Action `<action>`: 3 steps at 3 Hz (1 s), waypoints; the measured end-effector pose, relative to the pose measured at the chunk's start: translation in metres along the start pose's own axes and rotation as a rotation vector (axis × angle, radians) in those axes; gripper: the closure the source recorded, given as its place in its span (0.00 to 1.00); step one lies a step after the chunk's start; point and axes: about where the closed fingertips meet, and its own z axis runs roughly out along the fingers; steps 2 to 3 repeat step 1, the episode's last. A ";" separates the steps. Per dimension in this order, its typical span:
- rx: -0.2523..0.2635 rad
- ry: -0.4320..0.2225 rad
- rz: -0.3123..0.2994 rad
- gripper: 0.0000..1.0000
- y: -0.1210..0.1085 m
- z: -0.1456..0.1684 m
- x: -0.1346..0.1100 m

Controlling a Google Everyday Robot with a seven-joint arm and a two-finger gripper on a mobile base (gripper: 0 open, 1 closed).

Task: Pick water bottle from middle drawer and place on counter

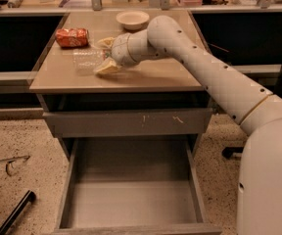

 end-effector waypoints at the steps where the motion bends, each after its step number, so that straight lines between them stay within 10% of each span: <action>1: 0.000 0.000 0.000 0.00 0.000 0.000 0.000; 3: 0.000 0.000 0.000 0.00 0.000 0.000 0.000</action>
Offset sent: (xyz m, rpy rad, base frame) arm 0.0000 0.0000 0.0000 0.0000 0.0000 0.0000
